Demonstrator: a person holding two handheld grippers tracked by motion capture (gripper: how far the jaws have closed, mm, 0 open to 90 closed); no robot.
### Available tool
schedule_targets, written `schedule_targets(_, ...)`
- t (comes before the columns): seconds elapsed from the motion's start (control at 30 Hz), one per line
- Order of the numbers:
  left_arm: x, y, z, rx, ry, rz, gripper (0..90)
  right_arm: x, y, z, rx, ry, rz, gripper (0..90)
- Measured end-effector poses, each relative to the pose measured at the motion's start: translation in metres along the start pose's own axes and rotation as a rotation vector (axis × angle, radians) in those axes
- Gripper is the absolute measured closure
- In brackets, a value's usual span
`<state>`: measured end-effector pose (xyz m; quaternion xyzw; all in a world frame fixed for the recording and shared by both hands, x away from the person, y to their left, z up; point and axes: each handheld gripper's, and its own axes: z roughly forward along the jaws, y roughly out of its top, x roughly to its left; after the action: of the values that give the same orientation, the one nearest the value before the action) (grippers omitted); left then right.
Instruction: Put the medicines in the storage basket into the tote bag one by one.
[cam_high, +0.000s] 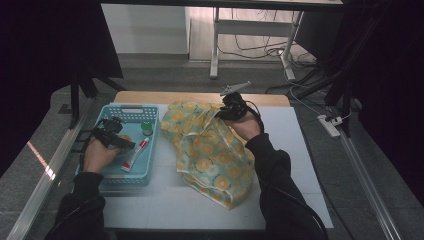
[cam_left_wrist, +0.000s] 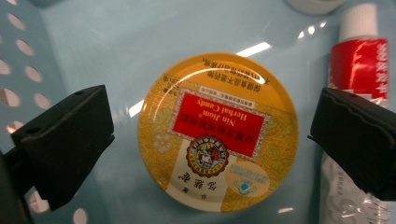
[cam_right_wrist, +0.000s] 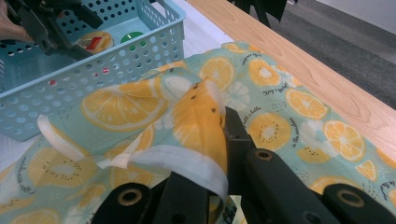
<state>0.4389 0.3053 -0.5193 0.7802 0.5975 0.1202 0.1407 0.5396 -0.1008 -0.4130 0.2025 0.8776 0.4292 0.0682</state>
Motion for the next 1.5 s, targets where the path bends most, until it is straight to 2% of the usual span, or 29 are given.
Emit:
schedule_targets(0.17, -0.001, 0.001, 0.003, 0.032, -0.006, 0.007, 1.1, 0.000, -0.001, 0.000, -0.001, 0.001, 0.002, 89.8)
schedule_targets(0.27, -0.001, 0.001, 0.004, 0.042, -0.007, 0.002, 6.8, 0.000, -0.001, 0.000, -0.002, 0.001, 0.000, 89.8)
schedule_targets(0.33, 0.001, 0.001, 0.003, 0.038, -0.030, -0.007, 12.7, 0.000, -0.002, 0.000, -0.002, 0.002, 0.000, 89.8)
schedule_targets(0.43, 0.002, 0.000, 0.002, 0.039, -0.040, -0.020, 19.8, 0.001, -0.002, 0.001, 0.000, 0.004, 0.002, 89.8)
schedule_targets(0.7, 0.002, 0.001, 0.001, 0.059, -0.025, -0.033, 20.7, 0.000, -0.003, 0.002, -0.001, 0.005, 0.004, 89.8)
schedule_targets(0.8, 0.003, 0.001, -0.003, 0.037, -0.033, -0.039, 20.7, 0.000, -0.004, 0.001, -0.002, 0.004, 0.002, 89.8)
schedule_targets(0.9, 0.005, 0.000, -0.008, 0.006, -0.066, -0.056, 20.7, 0.000, -0.004, 0.001, -0.002, 0.003, 0.007, 89.8)
schedule_targets(1.07, 0.003, 0.001, -0.017, -0.034, -0.102, -0.055, 20.7, -0.001, -0.005, 0.001, -0.003, 0.002, 0.008, 89.8)
schedule_targets(1.3, -0.008, 0.006, -0.042, -0.092, -0.153, -0.021, 20.7, -0.001, -0.005, 0.000, -0.008, -0.001, 0.009, 89.8)
schedule_targets(1.5, -0.021, 0.005, -0.060, -0.135, -0.197, 0.033, 20.7, -0.001, -0.005, -0.001, -0.008, -0.002, 0.008, 89.8)
